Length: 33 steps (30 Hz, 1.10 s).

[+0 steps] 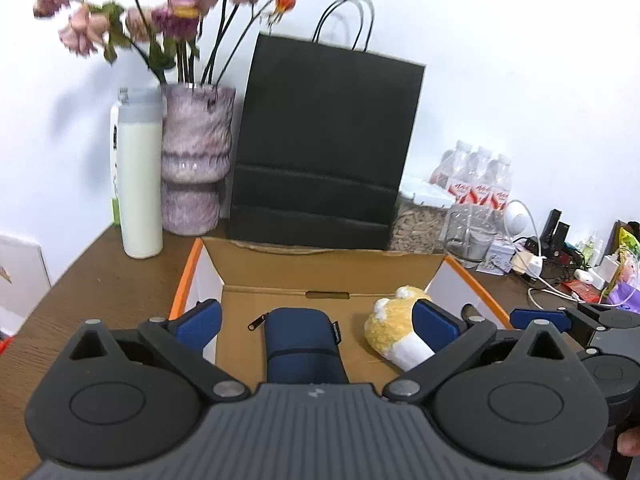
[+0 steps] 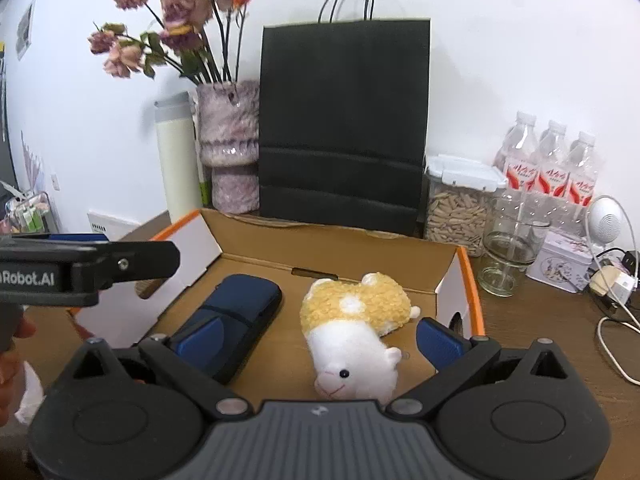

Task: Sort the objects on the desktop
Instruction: 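Withdraw both grippers from the box toward the remaining table items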

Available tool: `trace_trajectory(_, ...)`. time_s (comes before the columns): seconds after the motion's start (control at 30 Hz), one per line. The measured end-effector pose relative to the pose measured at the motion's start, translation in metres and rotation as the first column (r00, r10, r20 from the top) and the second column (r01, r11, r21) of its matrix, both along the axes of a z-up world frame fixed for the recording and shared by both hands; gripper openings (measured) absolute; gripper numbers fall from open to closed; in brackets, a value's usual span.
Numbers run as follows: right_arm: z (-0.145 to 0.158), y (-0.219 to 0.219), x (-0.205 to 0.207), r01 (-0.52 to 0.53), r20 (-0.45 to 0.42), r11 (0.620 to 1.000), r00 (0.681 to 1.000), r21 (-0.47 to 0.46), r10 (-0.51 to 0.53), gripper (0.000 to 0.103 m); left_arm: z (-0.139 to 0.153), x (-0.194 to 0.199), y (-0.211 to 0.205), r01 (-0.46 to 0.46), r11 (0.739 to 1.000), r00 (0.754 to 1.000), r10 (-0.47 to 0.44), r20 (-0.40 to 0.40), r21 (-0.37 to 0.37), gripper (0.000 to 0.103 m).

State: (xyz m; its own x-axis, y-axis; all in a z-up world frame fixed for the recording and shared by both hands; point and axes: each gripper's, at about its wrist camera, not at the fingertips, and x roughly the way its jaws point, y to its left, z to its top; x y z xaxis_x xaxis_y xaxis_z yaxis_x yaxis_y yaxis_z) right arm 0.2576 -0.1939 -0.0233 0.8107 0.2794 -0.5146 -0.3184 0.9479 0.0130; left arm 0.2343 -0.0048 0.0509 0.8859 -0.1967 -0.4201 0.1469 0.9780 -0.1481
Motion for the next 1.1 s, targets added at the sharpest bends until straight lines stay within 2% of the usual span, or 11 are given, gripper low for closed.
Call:
trace_trajectory(0.4,0.009,-0.010,-0.067,0.025,0.049,1.000,0.998,0.010,-0.026,0.103,0.013,-0.063,-0.004,0.031,1.000,0.997,-0.031,0.075,0.002,0.103)
trace_trajectory(0.5,0.004,-0.014,-0.087,0.035,0.053,0.999,0.998,0.032,-0.037,0.103,0.008,-0.082,0.000,0.037,0.999,0.994,-0.037,0.103,0.000,0.103)
trace_trajectory(0.6,-0.004,-0.014,-0.105,0.039,0.059,0.999,0.997,0.027,-0.040,0.103,-0.001,-0.099,0.002,0.039,0.999,0.993,-0.042,0.106,0.030,0.103)
trace_trajectory(0.77,-0.016,-0.019,-0.138,0.051,0.070,0.998,0.996,0.021,-0.052,0.103,-0.014,-0.128,0.012,0.002,0.998,0.993,-0.010,0.119,0.068,0.103)
trace_trajectory(1.1,-0.038,-0.026,-0.185,0.044,0.048,0.998,0.998,0.046,-0.046,0.103,-0.029,-0.171,0.034,-0.068,0.993,0.992,0.057,0.108,0.094,0.103)
